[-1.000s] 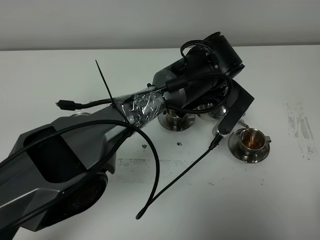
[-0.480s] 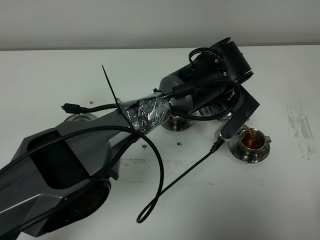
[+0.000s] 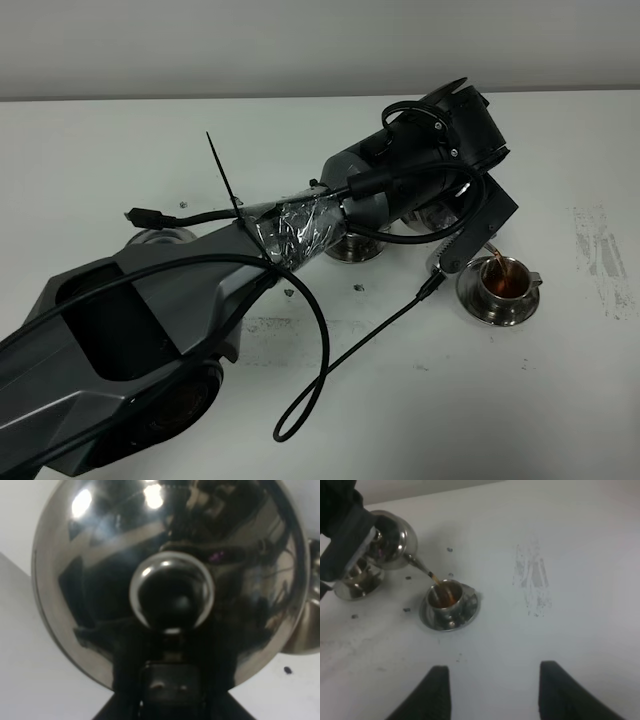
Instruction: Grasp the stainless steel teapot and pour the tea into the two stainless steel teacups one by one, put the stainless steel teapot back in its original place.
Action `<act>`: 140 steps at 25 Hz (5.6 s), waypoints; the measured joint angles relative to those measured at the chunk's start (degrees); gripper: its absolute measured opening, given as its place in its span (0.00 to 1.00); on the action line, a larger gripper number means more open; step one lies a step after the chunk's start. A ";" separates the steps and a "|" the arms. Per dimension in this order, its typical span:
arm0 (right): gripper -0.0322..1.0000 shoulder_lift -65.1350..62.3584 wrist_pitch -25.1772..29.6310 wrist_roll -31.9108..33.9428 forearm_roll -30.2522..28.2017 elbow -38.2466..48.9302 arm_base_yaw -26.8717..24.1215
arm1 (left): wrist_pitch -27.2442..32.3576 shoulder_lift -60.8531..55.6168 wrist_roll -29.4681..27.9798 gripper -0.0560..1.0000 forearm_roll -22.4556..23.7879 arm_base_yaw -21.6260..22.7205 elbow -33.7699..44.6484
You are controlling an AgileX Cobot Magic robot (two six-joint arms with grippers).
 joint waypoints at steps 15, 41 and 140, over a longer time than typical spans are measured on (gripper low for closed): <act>0.41 0.00 0.00 0.00 0.00 0.00 0.00 | -1.10 0.00 0.64 0.23 3.20 -1.05 0.00; 0.41 0.00 0.00 0.00 0.00 0.00 0.00 | -2.13 0.00 1.77 0.23 6.18 -1.99 0.00; 0.41 0.00 0.00 0.00 0.00 0.00 0.00 | -12.29 -30.57 -31.48 0.23 -27.95 14.27 44.05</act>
